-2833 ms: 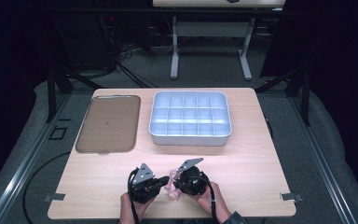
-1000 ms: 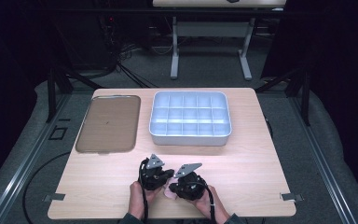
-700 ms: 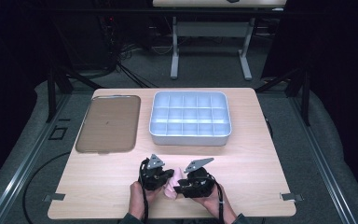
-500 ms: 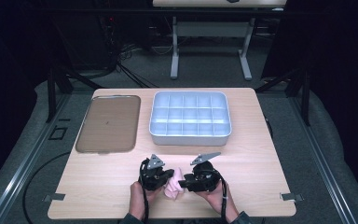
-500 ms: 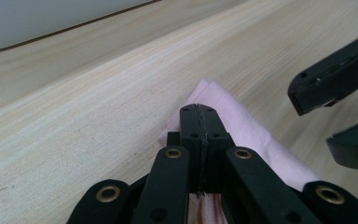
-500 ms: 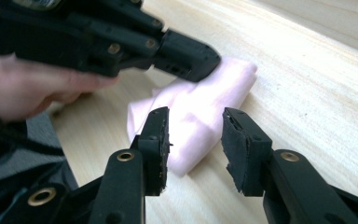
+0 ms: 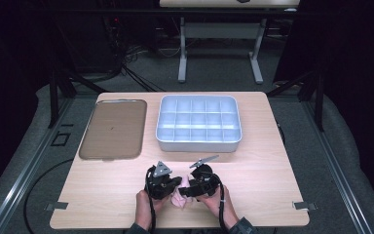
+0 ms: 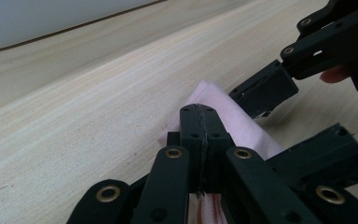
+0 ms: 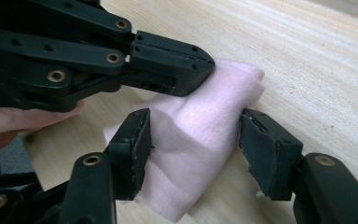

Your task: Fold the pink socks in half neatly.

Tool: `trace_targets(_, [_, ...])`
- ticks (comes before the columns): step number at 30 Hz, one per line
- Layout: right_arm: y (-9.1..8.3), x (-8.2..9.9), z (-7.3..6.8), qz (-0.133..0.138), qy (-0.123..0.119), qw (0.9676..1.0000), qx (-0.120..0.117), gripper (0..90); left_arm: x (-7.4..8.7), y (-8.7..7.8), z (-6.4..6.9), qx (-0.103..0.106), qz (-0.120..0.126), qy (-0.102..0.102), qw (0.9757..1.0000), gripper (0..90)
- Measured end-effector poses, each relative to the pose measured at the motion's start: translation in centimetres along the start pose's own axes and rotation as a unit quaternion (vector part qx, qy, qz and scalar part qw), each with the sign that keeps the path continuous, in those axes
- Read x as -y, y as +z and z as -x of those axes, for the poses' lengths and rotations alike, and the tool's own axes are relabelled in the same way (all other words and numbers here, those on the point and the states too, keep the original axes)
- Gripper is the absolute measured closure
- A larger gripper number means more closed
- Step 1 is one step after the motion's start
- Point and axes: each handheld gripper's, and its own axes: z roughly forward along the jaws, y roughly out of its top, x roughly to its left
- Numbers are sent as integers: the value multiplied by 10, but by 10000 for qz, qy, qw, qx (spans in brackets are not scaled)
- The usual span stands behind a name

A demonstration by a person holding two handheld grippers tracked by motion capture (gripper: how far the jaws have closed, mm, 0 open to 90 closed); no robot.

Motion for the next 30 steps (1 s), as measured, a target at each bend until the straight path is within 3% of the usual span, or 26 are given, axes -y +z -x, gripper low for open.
trace_targets(5, [4,0,-5,-29,2,9999,166,430,1,0,-1,16,20,4,10000,900])
trace_targets(13, [7,-6,-8,-324,-113,9988,336,425,1,0,-1,37,19,26,10000,900])
trace_targets(16, [9,-6,-10,-253,-37,9993,287,448,1,0,-2,39,31,30,10000,900])
trace_targets(17, [8,-7,-8,-375,-177,9987,294,459,1,-1,-2,37,34,21,10000,900])
trace_targets(20, [9,-7,-7,-324,-133,9992,168,503,2,0,-1,30,88,11,10000,900])
trace_targets(30, [9,-7,-3,-352,-96,9993,74,595,3,0,-2,18,131,13,9999,900])
